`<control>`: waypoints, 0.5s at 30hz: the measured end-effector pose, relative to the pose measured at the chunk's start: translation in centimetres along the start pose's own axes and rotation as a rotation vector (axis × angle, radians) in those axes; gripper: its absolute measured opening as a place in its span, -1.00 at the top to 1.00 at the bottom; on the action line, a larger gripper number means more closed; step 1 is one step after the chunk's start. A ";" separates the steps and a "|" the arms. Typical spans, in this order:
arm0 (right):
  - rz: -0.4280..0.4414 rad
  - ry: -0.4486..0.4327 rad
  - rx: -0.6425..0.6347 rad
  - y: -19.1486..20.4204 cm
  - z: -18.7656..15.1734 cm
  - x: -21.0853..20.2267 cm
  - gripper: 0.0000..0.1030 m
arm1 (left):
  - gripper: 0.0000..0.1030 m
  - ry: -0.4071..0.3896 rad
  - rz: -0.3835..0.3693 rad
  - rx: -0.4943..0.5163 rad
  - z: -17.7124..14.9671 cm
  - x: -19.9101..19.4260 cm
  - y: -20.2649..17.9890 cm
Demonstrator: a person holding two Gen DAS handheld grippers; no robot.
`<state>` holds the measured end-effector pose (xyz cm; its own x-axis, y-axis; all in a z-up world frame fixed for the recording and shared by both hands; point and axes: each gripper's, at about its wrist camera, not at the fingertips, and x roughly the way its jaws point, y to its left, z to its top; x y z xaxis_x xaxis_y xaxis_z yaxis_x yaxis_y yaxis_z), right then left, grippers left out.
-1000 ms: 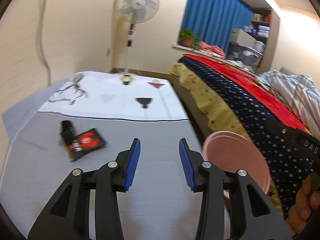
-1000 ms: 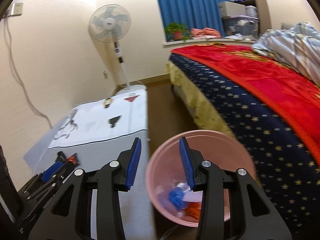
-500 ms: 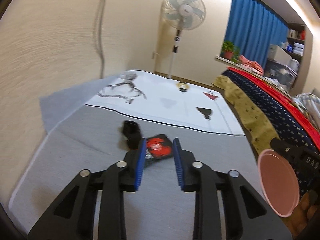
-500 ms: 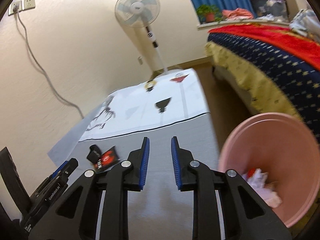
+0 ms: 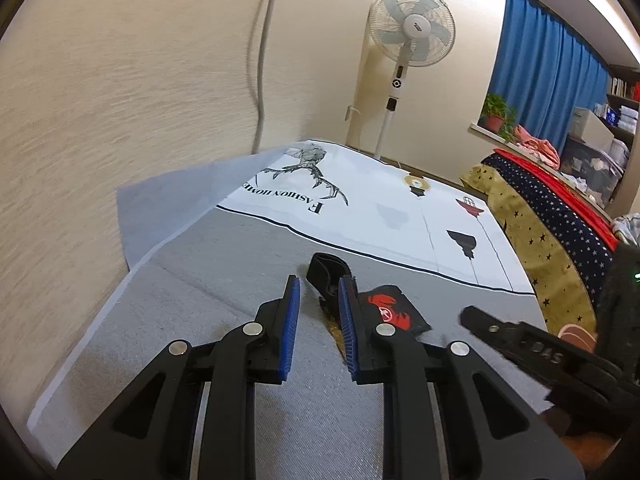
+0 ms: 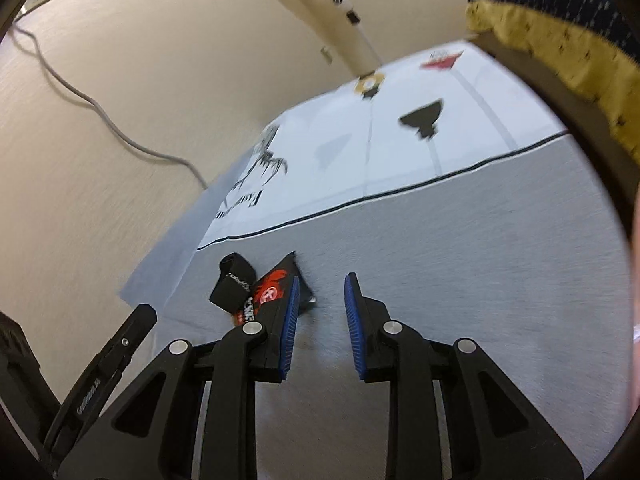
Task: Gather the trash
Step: 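Grasp the black strap with the left tool while the right tool grasps the black-red packet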
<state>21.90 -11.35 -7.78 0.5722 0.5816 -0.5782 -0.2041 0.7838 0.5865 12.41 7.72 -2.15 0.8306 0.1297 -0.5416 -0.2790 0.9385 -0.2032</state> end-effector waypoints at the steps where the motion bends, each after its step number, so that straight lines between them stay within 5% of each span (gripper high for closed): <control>1: 0.013 0.016 0.010 -0.1 0.0 0.6 0.50 | 0.61 0.001 0.001 -0.004 0.0 0.1 0.1; 8: 0.063 0.124 0.029 0.3 0.0 3.7 0.46 | 0.61 0.018 0.008 -0.045 0.2 1.3 0.9; 15: 0.067 0.115 -0.016 0.8 -0.2 3.3 0.94 | 0.43 0.078 -0.055 -0.062 -0.2 3.6 0.7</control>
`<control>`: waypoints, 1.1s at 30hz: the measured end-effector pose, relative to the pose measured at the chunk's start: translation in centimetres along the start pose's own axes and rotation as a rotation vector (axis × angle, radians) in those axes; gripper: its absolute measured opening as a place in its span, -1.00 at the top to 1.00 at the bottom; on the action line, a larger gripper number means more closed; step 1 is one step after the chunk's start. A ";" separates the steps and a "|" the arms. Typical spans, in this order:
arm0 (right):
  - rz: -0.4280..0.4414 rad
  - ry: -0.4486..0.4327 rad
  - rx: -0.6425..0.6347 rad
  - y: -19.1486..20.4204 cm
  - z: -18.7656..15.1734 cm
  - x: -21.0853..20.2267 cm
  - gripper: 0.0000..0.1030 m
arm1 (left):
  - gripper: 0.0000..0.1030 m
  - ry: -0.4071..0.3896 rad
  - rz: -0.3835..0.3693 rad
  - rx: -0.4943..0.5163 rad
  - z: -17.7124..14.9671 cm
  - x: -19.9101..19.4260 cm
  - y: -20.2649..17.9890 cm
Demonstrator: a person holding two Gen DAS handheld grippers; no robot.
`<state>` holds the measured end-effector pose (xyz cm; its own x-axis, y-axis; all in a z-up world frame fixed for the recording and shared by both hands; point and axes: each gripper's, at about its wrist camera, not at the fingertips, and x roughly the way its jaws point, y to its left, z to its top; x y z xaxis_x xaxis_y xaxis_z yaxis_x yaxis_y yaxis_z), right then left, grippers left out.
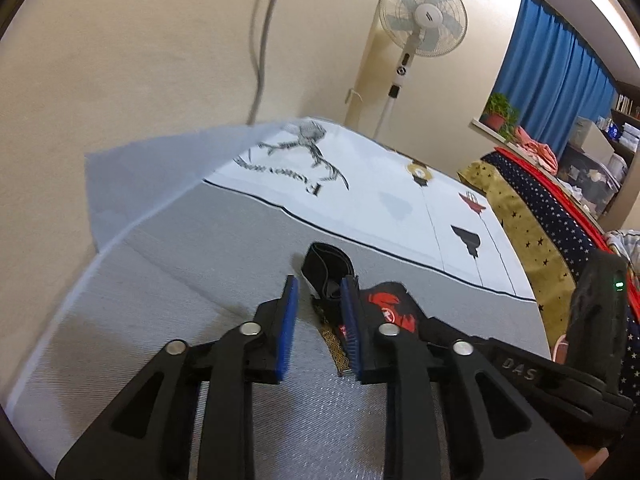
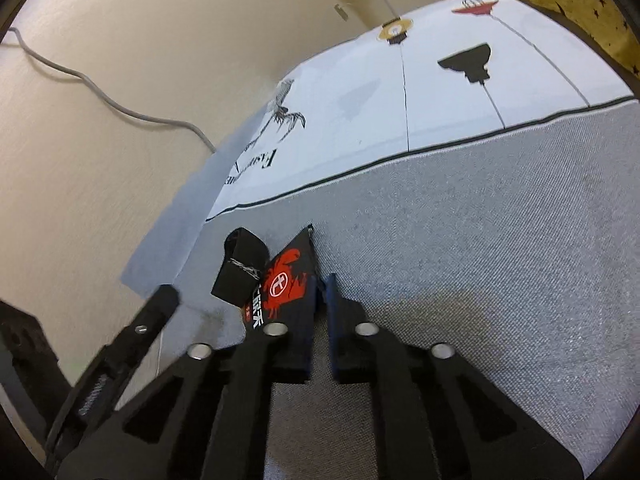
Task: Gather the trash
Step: 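Grasp the black strap with the left tool while the right tool grasps the black-red packet, then lift and carry the black strap and black-red packet over the pink bin with both tools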
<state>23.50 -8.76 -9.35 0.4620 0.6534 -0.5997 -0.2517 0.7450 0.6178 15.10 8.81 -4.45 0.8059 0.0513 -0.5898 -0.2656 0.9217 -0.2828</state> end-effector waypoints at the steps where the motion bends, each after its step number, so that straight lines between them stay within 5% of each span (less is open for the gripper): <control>1: -0.002 -0.008 -0.009 0.0 0.0 -0.2 0.94 | 0.30 0.012 -0.003 -0.003 -0.1 0.4 0.0; 19: -0.112 -0.111 -0.042 -2.2 0.6 -4.8 0.96 | 0.25 0.104 -0.086 -0.001 -0.2 3.8 -1.7; 33: -0.254 -0.202 -0.074 -3.2 0.4 -10.0 0.97 | 0.25 0.101 -0.148 0.006 -0.4 3.5 -4.0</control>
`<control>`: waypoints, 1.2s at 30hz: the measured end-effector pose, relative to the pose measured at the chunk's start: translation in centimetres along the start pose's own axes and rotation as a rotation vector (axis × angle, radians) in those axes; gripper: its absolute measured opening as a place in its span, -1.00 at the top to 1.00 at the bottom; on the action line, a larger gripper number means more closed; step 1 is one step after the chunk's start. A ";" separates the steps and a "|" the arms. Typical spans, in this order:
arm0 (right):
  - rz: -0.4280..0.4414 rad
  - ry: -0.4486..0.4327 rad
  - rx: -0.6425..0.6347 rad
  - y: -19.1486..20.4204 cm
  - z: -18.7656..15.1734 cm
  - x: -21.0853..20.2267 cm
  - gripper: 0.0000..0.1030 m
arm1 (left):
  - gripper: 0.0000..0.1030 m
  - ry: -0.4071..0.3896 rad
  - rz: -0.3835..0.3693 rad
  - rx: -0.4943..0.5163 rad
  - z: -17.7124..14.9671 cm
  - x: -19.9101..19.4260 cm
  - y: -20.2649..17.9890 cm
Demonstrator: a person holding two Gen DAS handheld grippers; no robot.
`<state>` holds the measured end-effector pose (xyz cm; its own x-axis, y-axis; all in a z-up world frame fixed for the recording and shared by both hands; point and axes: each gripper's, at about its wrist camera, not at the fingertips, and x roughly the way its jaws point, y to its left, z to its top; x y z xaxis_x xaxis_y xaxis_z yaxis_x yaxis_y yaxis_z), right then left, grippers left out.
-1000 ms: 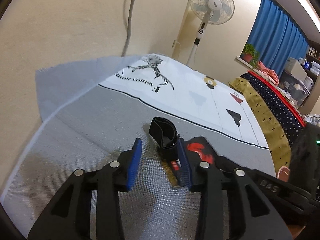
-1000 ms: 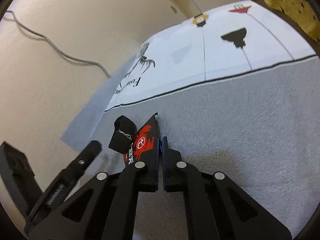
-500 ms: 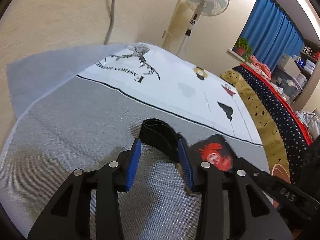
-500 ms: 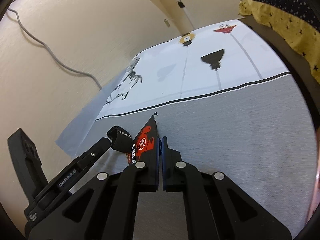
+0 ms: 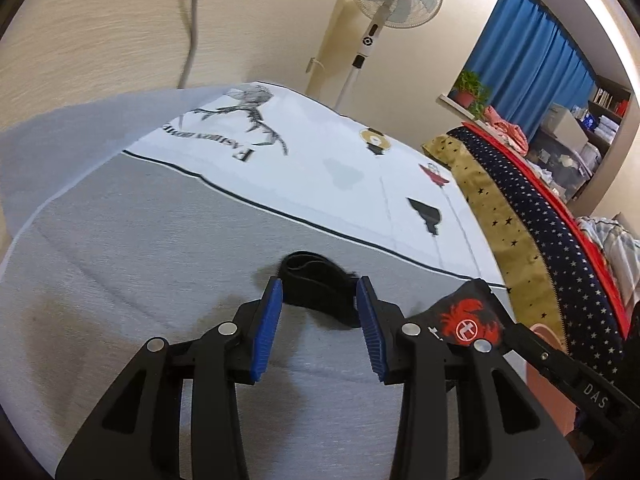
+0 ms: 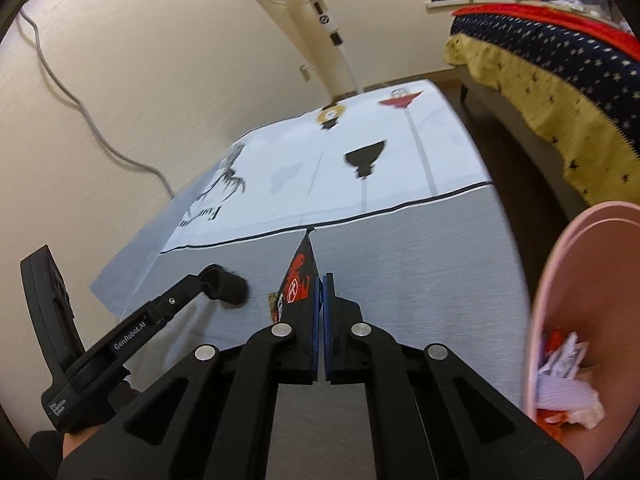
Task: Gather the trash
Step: 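Lift and carry the black strap and black-red packet over the pink bin with both tools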
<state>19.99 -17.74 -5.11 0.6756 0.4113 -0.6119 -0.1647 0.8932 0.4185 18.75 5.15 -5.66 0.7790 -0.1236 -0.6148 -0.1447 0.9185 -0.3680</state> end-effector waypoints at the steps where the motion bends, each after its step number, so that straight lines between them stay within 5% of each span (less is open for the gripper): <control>1: -0.008 -0.006 0.004 -0.3 0.1 -0.3 0.97 | 0.25 0.003 -0.009 0.005 0.0 0.1 -0.5; 10: -0.066 -0.029 -0.010 -2.0 0.1 -2.9 0.97 | 0.26 0.081 0.068 0.028 -0.8 2.6 -3.0; 14: -0.079 -0.043 -0.010 -2.5 0.3 -4.0 0.97 | 0.77 0.070 0.060 0.045 -1.1 2.3 -3.3; 36: -0.137 -0.162 -0.067 -0.9 0.7 -13.9 0.98 | 0.81 -0.006 0.014 0.214 -2.2 -5.9 -6.7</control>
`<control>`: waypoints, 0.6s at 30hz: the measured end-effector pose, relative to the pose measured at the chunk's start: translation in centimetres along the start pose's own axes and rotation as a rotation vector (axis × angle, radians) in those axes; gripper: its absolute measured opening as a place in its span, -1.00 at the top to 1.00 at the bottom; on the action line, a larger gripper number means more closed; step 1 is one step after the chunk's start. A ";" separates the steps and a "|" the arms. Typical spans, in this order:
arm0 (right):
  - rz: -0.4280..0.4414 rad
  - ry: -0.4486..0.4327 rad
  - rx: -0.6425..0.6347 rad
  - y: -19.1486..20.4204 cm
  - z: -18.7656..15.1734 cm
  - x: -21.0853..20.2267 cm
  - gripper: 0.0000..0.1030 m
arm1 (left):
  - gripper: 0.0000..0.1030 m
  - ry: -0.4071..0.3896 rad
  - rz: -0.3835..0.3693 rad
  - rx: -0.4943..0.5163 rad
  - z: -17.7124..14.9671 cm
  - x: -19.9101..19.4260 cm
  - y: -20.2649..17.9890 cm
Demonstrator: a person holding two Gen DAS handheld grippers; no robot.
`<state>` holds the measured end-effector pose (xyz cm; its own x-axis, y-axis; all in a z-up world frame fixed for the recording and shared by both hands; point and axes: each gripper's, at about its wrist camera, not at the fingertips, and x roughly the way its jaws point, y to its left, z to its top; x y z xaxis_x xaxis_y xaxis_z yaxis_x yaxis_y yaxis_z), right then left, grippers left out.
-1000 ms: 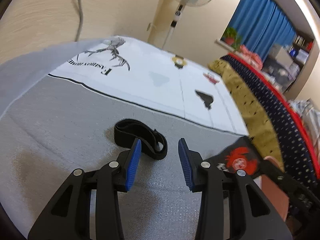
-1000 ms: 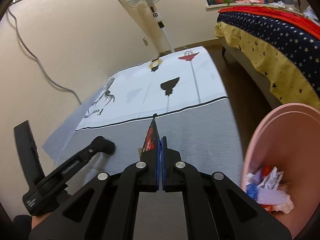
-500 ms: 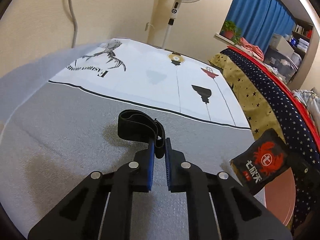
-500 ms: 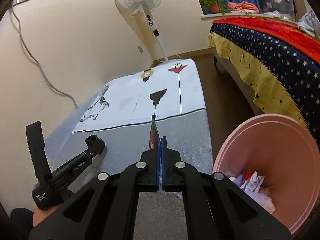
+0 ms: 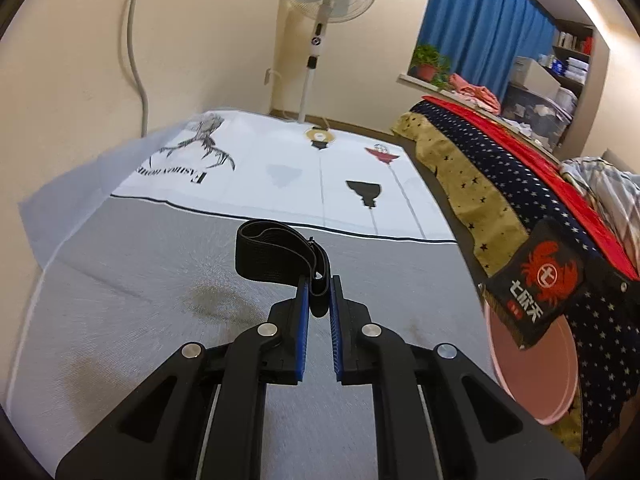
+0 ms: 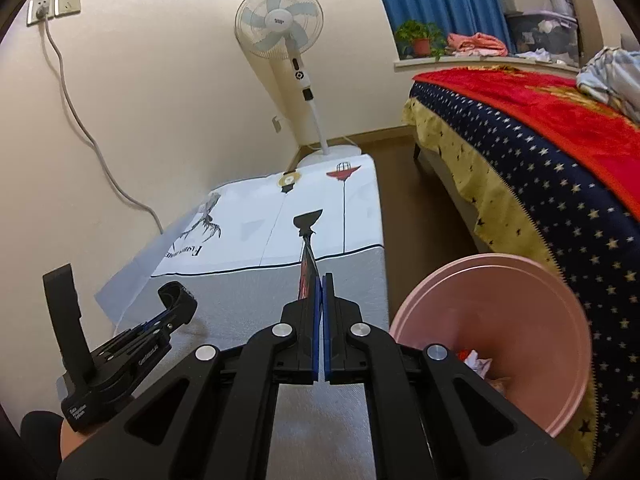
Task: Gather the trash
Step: 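Lift and carry the black strap and black-red packet over the pink bin with both tools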
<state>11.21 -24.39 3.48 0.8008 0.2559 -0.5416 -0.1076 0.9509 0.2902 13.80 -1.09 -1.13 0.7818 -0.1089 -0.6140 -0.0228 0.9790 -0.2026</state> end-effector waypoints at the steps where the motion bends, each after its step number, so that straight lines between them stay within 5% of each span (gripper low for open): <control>1: -0.003 -0.005 -0.005 0.1 0.0 -0.5 0.98 | 0.81 -0.007 -0.005 0.009 0.0 -0.5 -0.2; 18: -0.080 -0.072 -0.038 -1.1 -0.2 -7.6 0.98 | 0.81 -0.064 -0.087 0.109 -1.4 -6.3 -3.7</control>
<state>5.17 -27.37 7.13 0.8480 0.1668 -0.5030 -0.0627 0.9741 0.2172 8.09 -4.22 2.46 0.8161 -0.1861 -0.5471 0.1116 0.9797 -0.1667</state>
